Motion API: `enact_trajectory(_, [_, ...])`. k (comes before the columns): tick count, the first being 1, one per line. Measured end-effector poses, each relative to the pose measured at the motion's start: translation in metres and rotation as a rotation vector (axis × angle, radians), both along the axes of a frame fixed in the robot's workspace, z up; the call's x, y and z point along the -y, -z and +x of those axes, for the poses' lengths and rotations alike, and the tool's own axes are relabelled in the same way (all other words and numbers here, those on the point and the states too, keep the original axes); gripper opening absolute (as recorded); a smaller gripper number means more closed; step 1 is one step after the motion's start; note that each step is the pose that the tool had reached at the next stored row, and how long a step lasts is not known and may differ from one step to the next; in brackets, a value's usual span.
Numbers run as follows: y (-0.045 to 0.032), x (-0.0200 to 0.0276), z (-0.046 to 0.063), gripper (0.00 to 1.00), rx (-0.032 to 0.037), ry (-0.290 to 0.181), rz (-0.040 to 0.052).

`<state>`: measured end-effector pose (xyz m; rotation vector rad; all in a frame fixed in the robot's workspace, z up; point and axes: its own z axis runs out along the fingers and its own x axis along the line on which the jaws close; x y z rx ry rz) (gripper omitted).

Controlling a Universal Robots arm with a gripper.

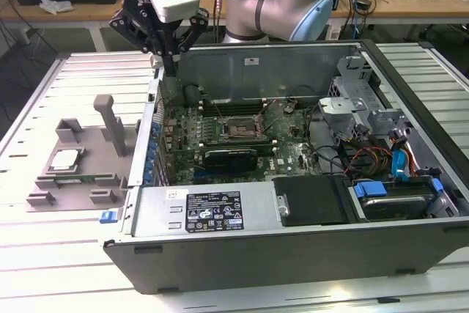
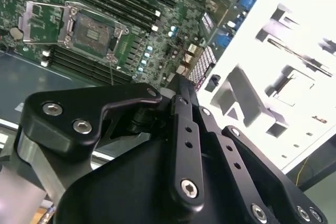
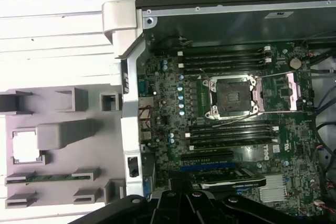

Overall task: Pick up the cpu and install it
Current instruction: 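Reach for the cpu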

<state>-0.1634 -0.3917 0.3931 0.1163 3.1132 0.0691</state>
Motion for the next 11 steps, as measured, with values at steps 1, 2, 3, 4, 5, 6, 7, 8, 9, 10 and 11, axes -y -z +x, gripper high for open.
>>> enact_trajectory(1, [0.0, -0.0007, -0.003, 0.11, -0.0001, 0.0, -0.0001])
enact_trajectory(2, [-0.0001, -0.0016, -0.006, 0.11, -0.0001, 0.0, -0.0001])
enact_trajectory(3, [0.0, -0.0021, -0.008, 0.11, 0.0, 0.0, -0.0001])
enact_trajectory(4, [0.0, -0.0026, -0.01, 0.11, 0.0, 0.0, -0.0001])
enact_trajectory(5, [0.0, -0.0033, -0.012, 0.11, 0.0, 0.0, -0.0001])
enact_trajectory(6, [0.0, -0.0039, -0.014, 0.11, 0.0001, 0.0, -0.0001])
enact_trajectory(7, [0.0, -0.0049, -0.017, 0.11, 0.0001, 0.0, -0.0001])
enact_trajectory(8, [-0.0001, -0.0057, -0.02, 0.11, 0.0001, 0.0, -0.0002])
enact_trajectory(9, [0.0, -0.0062, -0.022, 0.11, 0.0001, 0.0, -0.0001])
enact_trajectory(10, [0.0001, -0.0067, -0.024, 0.11, 0.0002, 0.0, -0.0001])
enact_trajectory(11, [0.0001, -0.0072, -0.026, 0.11, 0.0002, 0.0, -0.0001])
